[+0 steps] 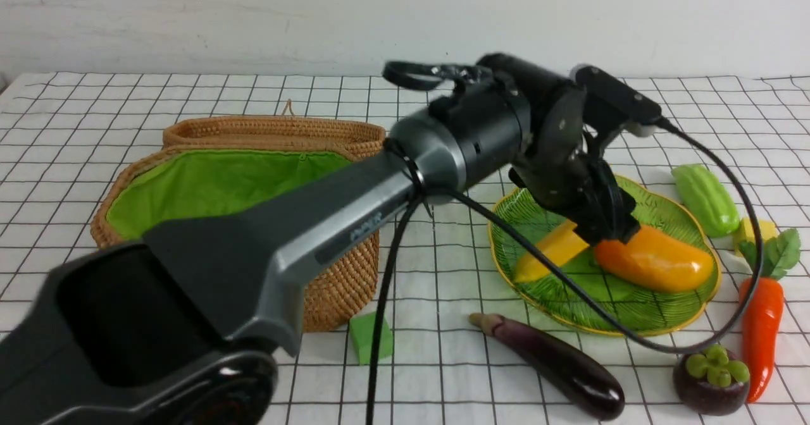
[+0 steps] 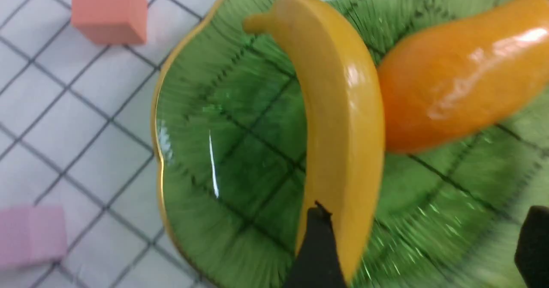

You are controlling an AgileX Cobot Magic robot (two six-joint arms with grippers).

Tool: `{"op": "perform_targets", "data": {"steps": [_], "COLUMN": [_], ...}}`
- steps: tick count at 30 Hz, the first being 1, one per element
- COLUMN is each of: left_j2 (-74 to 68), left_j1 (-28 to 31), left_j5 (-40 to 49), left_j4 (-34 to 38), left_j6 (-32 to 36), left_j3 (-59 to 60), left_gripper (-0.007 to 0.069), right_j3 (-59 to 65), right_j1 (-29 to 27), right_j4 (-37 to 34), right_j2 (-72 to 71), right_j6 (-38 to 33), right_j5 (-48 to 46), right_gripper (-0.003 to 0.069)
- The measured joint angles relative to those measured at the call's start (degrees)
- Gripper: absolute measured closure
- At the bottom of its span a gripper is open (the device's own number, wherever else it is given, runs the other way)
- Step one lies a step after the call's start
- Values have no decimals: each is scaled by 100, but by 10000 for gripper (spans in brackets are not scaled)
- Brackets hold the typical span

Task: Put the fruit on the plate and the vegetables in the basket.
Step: Use the left arm to grab a banana and put it into the right plate, then grab an eggplant with your right arm and place it in the basket on the left.

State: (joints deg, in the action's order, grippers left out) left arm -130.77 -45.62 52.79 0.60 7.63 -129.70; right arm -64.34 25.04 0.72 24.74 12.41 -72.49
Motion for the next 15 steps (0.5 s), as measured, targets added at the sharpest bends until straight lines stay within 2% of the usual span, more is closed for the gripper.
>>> {"op": "perform_targets", "data": {"steps": [2, 5, 6, 7, 8, 9, 10, 13, 15], "left_j2": [445, 1426, 1547, 1978, 2223, 2352, 2812, 3630, 4482], "left_j1": [0, 0, 0, 0, 0, 0, 0, 0, 0], "left_j5": [690, 1679, 1732, 1821, 1840, 1850, 1862, 1862, 1862], "left_j4": [22, 32, 32, 32, 32, 32, 32, 12, 7], "left_j6": [-197, -671, -706, -930, -1025, -1061, -1149, -1219, -1253], "left_j3": [15, 15, 15, 15, 34, 59, 220, 783, 1706], "left_gripper": [127, 316, 345, 452, 515, 545, 616, 638, 638], "right_j3": [0, 0, 0, 0, 0, 0, 0, 4, 11], "right_j1": [0, 0, 0, 0, 0, 0, 0, 0, 0], "right_j4": [-13, -159, -174, -322, -376, -407, -529, -616, -680], "right_j2": [129, 615, 653, 927, 1096, 1178, 1510, 2009, 2473], "right_j6": [0, -167, -206, -371, -484, -541, -747, -1106, -1382], "right_j5": [0, 0, 0, 0, 0, 0, 0, 0, 6], "right_gripper": [424, 424, 424, 424, 424, 424, 421, 422, 422]}}
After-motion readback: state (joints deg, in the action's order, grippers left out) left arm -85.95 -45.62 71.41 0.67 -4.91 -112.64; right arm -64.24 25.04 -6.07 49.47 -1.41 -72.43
